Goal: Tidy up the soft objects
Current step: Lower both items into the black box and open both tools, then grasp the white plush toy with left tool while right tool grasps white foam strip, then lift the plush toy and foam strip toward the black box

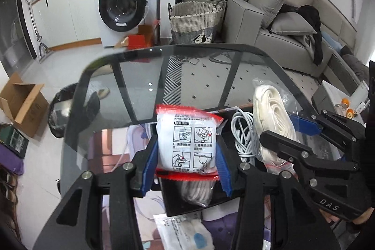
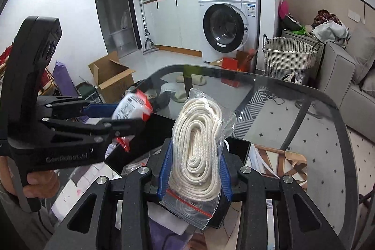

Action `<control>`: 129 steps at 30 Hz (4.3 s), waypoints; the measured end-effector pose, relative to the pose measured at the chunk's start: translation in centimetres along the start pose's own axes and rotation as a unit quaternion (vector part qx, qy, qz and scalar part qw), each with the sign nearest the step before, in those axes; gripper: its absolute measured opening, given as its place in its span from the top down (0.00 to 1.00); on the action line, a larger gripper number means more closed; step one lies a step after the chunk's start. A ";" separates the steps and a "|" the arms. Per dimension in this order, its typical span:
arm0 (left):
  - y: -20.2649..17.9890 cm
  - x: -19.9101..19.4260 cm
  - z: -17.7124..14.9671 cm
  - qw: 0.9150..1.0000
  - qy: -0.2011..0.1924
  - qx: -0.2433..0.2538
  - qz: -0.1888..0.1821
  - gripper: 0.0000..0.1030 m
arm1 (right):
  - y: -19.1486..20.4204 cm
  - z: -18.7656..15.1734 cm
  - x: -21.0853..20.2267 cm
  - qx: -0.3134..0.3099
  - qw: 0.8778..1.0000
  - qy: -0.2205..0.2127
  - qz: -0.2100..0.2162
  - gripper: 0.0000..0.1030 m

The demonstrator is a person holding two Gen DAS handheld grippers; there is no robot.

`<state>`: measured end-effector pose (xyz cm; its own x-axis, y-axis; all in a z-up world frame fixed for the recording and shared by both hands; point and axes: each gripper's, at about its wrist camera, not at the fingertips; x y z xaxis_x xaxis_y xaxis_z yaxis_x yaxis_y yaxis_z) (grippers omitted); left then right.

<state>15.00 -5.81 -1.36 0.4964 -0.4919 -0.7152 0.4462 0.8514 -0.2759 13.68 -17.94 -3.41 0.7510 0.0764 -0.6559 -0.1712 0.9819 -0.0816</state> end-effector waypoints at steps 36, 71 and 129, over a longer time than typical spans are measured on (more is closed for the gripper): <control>0.0 -0.9 -8.1 0.993 0.106 0.049 0.020 0.46 | 2.6 -4.9 -2.7 -0.063 0.996 0.024 0.058 0.56; -0.2 0.6 -10.7 0.983 0.162 0.080 0.040 0.49 | 6.5 -9.0 0.3 -0.146 0.975 0.128 0.103 0.56; -1.6 1.5 -13.1 0.966 0.221 0.119 0.056 0.50 | 7.1 -10.8 2.9 -0.177 0.958 0.208 0.087 0.69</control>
<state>5.24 -5.54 -10.42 0.2092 -0.2282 -0.9509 0.5921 0.8035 -0.0626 7.74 -12.62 -13.99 0.3855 0.0854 -0.9188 -0.5320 0.8341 -0.1457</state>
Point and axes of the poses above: each gripper's, at about its wrist camera, not at the fingertips, and x roughly the way its jaws point, y to its left, z to its top, and after that the axes turned 13 degrees about -z, right-handed
